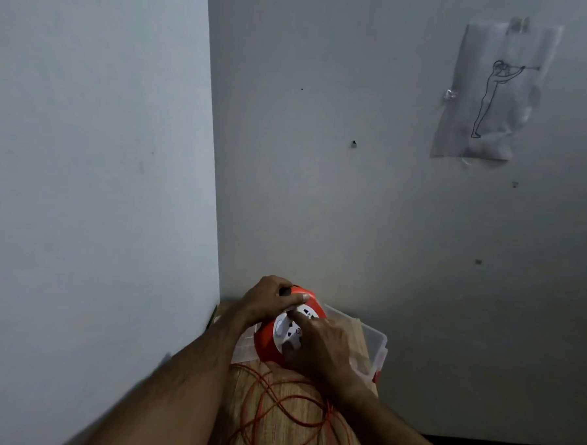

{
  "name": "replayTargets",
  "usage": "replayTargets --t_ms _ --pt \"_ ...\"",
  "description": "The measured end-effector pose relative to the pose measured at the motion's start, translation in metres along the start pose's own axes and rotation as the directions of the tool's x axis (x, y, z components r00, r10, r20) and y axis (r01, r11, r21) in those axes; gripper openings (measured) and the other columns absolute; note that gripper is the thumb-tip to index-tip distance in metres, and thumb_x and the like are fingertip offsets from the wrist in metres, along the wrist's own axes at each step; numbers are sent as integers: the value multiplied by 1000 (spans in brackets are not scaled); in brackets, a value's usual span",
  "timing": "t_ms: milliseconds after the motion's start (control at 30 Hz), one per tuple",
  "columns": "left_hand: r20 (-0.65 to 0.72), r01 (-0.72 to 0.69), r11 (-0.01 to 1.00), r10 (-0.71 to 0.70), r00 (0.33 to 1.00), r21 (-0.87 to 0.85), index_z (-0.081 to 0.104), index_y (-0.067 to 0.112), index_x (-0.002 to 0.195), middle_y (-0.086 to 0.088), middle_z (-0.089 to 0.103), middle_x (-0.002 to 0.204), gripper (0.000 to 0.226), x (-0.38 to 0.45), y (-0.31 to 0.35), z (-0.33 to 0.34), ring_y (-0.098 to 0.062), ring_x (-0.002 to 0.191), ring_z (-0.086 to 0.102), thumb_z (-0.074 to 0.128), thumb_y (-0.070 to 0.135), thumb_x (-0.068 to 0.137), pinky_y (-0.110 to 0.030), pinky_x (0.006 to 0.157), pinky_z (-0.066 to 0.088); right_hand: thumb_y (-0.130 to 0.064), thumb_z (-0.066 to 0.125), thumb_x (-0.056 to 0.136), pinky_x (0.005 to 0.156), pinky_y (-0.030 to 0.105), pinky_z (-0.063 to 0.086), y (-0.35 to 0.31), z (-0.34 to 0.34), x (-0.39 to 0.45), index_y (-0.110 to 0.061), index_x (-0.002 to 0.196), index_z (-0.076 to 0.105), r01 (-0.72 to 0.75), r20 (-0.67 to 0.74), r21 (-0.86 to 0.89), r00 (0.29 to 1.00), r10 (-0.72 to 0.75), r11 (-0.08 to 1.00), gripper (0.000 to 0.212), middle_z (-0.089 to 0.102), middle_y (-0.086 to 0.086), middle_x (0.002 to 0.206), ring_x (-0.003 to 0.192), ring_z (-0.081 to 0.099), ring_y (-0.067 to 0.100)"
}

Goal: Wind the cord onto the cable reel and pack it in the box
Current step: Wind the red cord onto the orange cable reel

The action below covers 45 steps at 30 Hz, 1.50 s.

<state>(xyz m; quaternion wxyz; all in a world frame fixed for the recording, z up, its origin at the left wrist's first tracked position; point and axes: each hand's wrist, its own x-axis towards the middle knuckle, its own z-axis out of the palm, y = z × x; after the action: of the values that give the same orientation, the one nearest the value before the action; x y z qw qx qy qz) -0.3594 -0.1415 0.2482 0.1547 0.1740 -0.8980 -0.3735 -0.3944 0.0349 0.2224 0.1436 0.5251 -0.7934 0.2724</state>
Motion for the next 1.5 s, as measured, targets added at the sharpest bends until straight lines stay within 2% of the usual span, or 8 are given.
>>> replayTargets --t_ms 133,267,433,533,667,933,1133,1500 --pt "-8 -15 998 15 1000 53 70 24 81 7 65 74 32 3 3 4 -13 73 64 69 55 91 -29 73 53 -40 81 80 74 6 41 -28 9 -5 -22 121 65 -395 -133 384 871 473 835 47 68 -12 101 89 63 1" --pt "-2 -13 996 13 1000 83 64 31 75 9 63 73 29 0 -1 9 -12 72 63 69 56 90 -27 71 51 -41 85 79 79 27 56 -41 22 0 -12 121 64 -664 87 650 547 833 368 55 70 2 114 100 67 17" --pt "32 8 995 -11 999 97 76 16 101 1 74 92 45 -7 -8 17 -16 84 70 68 59 89 -37 84 61 -34 84 81 88 45 59 -42 24 -1 -5 129 57 -628 483 743 263 835 -232 62 66 17 123 113 65 36" --pt "24 21 997 -23 999 76 77 13 106 -5 77 98 50 -11 -17 14 -20 86 72 69 59 89 -40 84 63 -24 78 87 71 29 59 -38 19 -16 -11 106 65 -658 141 688 535 833 306 26 73 7 102 93 72 22" --pt "32 29 998 -30 999 48 74 21 87 2 71 80 31 -19 -20 10 -16 76 67 71 51 90 -32 74 55 -14 73 86 81 27 56 -12 21 -39 -21 109 60 -2 -162 194 986 34 981 27 66 0 108 96 63 12" --pt "125 43 992 -58 990 121 73 4 83 -9 67 76 48 -29 -19 10 -18 65 56 70 50 92 -31 65 45 -16 64 90 114 63 29 15 8 -45 -22 137 50 624 348 -264 773 -531 735 49 42 15 146 140 37 34" --pt "187 42 992 -64 980 120 79 10 102 -9 77 92 52 -32 -21 18 -25 81 73 71 59 88 -37 76 59 -27 75 85 111 65 30 16 -1 -40 -28 137 54 680 376 -305 729 -572 667 57 41 14 144 138 37 35" --pt "104 48 998 -52 993 36 74 16 85 0 71 78 34 -35 -22 30 -15 72 67 73 50 90 -27 64 50 -47 76 79 81 26 59 -6 26 -52 -22 128 64 -209 72 158 977 200 965 56 73 -3 112 94 70 11"
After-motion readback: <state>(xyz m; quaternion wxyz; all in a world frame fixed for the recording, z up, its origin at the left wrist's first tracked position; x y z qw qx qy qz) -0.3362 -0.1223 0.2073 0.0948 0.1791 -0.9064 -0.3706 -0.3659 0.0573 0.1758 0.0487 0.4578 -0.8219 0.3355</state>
